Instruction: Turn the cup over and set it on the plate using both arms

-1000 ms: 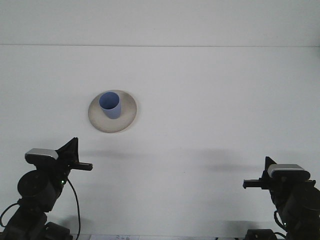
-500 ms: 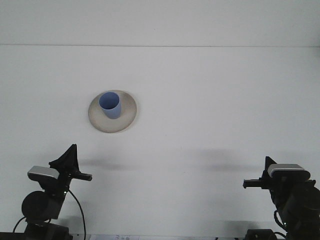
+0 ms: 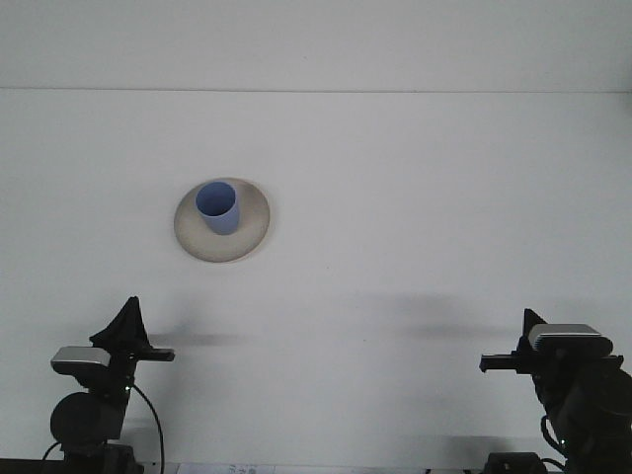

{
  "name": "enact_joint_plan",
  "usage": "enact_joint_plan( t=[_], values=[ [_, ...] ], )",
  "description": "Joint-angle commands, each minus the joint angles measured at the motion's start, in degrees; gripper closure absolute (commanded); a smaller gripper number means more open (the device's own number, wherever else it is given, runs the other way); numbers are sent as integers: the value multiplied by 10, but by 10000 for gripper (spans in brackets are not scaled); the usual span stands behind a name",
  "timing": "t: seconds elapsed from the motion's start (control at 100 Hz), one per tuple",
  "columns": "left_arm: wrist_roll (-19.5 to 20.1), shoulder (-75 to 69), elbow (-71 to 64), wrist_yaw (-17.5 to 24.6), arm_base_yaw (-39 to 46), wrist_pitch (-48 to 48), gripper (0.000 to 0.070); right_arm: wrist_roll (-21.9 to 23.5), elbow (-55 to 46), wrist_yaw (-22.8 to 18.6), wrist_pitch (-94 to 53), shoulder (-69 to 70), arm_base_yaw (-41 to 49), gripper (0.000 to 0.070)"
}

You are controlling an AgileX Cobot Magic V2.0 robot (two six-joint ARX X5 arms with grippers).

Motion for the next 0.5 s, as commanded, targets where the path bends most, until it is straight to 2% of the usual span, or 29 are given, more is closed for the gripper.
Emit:
enact_joint_plan(
  t=[0.0, 0.49],
  values=[
    [-3, -1, -11, 4, 1, 3, 688, 6, 5, 0, 7, 2, 1, 700],
    [-3, -1, -11, 4, 1, 5, 688, 6, 5, 0, 7, 2, 1, 700]
  ],
)
